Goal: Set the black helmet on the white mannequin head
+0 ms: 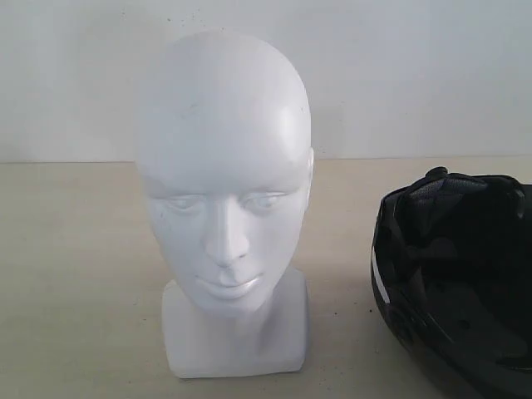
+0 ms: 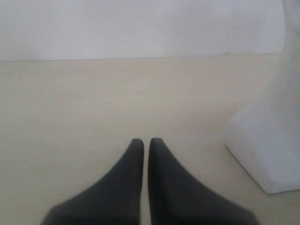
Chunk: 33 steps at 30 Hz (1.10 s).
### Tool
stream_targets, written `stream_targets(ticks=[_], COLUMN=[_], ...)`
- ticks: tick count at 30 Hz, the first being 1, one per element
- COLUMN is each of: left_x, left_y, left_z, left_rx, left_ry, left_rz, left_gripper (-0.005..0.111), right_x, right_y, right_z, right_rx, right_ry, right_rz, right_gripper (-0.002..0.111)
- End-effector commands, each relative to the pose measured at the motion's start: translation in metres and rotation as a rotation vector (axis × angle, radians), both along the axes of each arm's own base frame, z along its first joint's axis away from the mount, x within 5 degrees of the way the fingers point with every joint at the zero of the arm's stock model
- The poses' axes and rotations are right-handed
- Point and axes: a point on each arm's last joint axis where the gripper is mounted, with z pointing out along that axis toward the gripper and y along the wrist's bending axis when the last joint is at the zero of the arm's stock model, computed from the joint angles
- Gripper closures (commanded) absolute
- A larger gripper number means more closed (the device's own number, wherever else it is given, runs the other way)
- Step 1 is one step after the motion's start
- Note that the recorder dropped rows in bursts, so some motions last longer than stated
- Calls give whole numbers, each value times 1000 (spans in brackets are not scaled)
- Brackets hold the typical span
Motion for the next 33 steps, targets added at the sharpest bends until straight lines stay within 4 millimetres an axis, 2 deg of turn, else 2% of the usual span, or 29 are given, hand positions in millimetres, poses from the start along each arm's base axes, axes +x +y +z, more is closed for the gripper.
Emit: stream_targets(ticks=[1, 33], left_x=[0, 0], left_y=[0, 0], left_z=[-1, -1], left_rx=[-6, -6], left_ry=[-3, -3], left_rz=[-1, -1], left_gripper=[102, 102], right_x=[0, 1], right_y=[0, 0], right_z=[0, 3], right_rx=[-4, -4], right_ry=[-10, -52], right_rz=[-2, -2], right_gripper=[109, 109])
